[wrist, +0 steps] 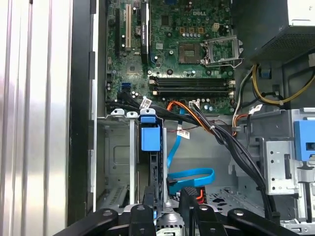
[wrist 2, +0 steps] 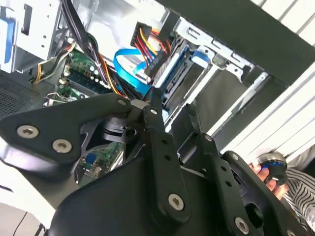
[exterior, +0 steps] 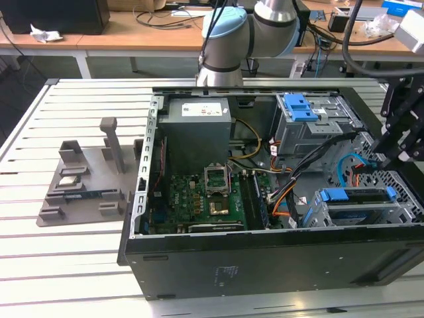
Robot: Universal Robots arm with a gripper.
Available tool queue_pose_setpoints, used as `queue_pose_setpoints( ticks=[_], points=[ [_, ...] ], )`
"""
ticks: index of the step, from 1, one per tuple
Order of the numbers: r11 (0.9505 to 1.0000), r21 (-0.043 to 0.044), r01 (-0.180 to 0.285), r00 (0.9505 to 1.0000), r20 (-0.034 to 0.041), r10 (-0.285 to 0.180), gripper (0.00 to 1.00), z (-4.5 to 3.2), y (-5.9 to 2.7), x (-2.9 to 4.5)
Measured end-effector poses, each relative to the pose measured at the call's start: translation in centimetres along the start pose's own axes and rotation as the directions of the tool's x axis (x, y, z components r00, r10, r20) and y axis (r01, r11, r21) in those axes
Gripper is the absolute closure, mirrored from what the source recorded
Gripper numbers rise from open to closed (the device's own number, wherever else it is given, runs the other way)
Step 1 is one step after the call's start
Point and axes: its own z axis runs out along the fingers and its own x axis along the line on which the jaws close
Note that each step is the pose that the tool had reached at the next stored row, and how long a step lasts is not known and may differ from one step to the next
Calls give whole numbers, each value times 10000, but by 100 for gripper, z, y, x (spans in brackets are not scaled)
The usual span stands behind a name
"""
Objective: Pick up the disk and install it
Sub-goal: 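Insert the first disk wire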
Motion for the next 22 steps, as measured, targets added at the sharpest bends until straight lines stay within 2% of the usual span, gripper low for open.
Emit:
queue_pose_setpoints(
  ticks=[1,4,10,15,17,21,22],
  points=[
    [10000,-65,-1,10000,-1,1,64,22,-54,-18],
    [9999,-138,-2,10000,-4,2,64,72,-130,-70],
    [9998,-163,-76,10000,4,76,64,201,-159,-221],
    [9998,-163,-96,10000,-14,96,64,296,-194,-237],
    [9998,-162,-102,9999,-45,101,64,300,-194,-237],
    [9998,-162,-101,9999,-51,100,65,300,-194,-237],
    [9998,-162,-101,9999,-54,100,72,300,-195,-237]
  ],
)
